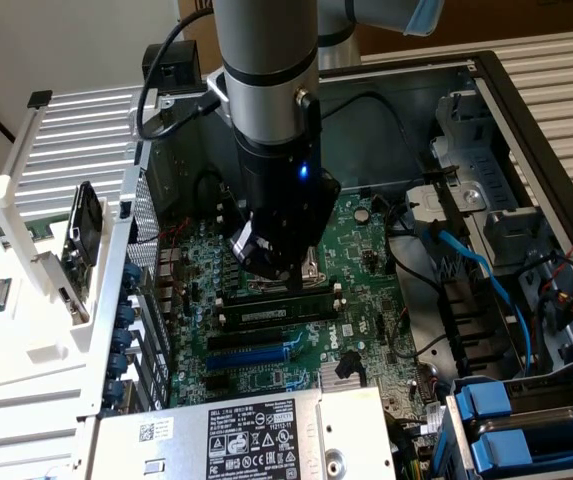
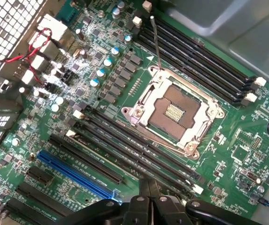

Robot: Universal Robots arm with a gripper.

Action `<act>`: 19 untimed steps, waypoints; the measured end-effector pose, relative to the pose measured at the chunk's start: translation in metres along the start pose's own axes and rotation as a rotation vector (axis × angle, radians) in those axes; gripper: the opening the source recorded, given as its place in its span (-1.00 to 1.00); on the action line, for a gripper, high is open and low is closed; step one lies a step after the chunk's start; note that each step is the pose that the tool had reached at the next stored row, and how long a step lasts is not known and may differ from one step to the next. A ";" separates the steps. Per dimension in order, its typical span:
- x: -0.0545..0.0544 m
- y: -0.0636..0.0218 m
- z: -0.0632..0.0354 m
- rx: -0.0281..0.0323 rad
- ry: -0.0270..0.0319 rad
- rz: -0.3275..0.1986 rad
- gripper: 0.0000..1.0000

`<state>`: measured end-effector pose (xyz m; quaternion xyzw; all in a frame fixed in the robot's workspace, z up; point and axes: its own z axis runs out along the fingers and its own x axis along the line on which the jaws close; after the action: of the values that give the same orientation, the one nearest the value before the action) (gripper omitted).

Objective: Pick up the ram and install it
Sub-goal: 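Press down the ram until it locks into place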

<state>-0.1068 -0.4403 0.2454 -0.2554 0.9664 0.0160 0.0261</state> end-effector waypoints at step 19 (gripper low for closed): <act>0.000 0.0000 0.0000 0.0168 -0.0051 0.288 -0.79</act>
<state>-0.1067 -0.4403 0.2454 -0.1137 0.9930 0.0121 0.0281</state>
